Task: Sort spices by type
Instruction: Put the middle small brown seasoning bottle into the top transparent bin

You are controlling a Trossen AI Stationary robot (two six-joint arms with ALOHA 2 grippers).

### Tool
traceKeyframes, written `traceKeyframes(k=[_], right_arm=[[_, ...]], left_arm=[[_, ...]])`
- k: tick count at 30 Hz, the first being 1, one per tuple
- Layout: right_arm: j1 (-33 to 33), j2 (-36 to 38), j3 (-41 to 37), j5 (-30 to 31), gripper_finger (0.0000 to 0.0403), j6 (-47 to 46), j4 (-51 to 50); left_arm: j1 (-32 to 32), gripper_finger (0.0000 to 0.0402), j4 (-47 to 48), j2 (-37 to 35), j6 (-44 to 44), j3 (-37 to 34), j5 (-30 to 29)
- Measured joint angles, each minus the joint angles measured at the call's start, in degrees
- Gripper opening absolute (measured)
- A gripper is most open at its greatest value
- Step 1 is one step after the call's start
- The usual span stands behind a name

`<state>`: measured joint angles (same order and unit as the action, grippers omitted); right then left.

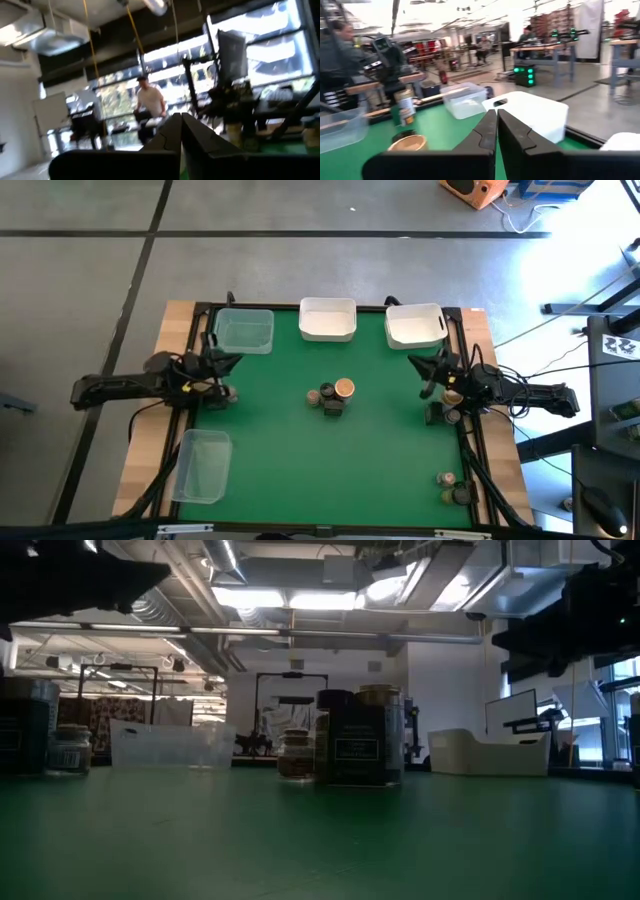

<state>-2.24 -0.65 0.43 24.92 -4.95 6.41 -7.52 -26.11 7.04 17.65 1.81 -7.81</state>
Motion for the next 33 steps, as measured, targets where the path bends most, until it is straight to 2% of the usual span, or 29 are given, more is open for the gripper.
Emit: traceKeyframes(k=[8, 12, 16, 19, 27, 30, 33], right_arm=[[-0.04, 0.01, 0.00, 1.95, 0.0016, 3.55, 0.36], [-0.04, 0.01, 0.00, 1.49, 0.0016, 3.76, 0.50], [-0.04, -0.01, 0.00, 3.97, 0.0016, 3.80, -0.63], [-0.04, -0.01, 0.04, 4.13, 0.0016, 3.80, -0.14], [-0.04, 0.00, 0.04, 3.63, 0.0016, 5.62, -0.07], [-0.04, 0.01, 0.04, 3.59, 0.0016, 5.64, -0.06], [-0.04, -0.01, 0.04, 3.59, 0.0016, 5.64, -0.06]], left_arm=[[-3.10, 0.0001, -0.23, 19.94, -1.77, 8.01, -0.57], [-3.07, 0.0001, 0.25, 31.36, -3.82, 13.65, -0.56], [-2.49, 0.0001, 1.79, 41.72, -4.68, 18.40, 0.20], [-2.19, 0.0001, -0.86, 48.41, -3.86, 20.95, 0.29], [-0.94, 0.0008, -3.34, 57.37, -3.46, 25.91, 0.57], [0.08, 0.0039, -2.97, 59.45, -3.95, 27.68, 0.57], [1.66, 0.0088, -2.67, 62.05, -3.77, 29.37, 0.54]])
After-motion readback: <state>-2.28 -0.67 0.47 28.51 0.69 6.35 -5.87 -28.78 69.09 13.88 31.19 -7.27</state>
